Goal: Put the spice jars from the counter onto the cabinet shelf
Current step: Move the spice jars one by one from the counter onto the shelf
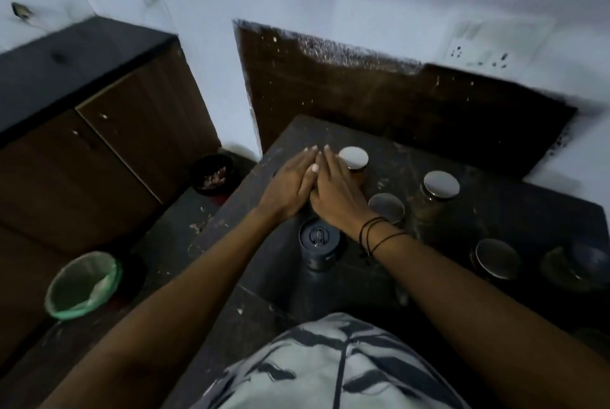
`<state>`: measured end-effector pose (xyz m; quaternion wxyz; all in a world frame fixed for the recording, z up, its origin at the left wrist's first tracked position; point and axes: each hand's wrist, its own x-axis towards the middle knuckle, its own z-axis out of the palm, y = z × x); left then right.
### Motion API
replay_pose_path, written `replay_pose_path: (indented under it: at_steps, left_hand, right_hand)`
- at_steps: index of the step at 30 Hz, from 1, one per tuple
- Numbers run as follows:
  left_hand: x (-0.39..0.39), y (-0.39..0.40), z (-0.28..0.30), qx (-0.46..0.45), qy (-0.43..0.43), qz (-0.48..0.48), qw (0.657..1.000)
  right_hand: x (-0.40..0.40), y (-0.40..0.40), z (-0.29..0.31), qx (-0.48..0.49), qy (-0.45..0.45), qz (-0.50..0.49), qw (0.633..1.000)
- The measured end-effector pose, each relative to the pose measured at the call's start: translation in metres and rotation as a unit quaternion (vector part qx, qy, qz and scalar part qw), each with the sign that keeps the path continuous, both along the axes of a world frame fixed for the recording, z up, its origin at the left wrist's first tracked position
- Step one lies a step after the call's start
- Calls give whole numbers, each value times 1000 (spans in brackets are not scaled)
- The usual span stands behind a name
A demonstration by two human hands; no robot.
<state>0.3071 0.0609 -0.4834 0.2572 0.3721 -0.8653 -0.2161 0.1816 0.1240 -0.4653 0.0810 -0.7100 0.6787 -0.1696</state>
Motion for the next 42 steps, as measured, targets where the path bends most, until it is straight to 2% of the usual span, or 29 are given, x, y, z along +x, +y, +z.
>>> replay_pose_path:
  at_steps: [5,12,22,26,31,36,38,42]
  left_hand:
    - [14,32,-73,55,-21,-34,998]
    - [19,33,-93,51,-45,-13,998]
    - [30,-4,-83,-80,-35,35,996]
    - [36,-28,-84,-128,-21,62,990]
    - [36,-56,-93,28,20,133,991]
    - [22,-84,-110,195,112,168,960]
    - [20,-86,-116,226,135,170,950]
    - [18,-92,-125,233,154,168,945]
  right_hand:
    - [9,37,-67,96,-6,-8,995]
    - [15,34,-90,135,-41,-28,990]
    - [26,-10,-86,113,-55,-32,992]
    - [33,-33,-85,71,-54,-19,996]
    - [44,-53,-93,80,-53,-47,994]
    - [50,-76,-106,79,-46,-102,991]
    - [53,-81,-111,95,-61,-117,987]
    - [51,-85,-114,104,-87,-138,981]
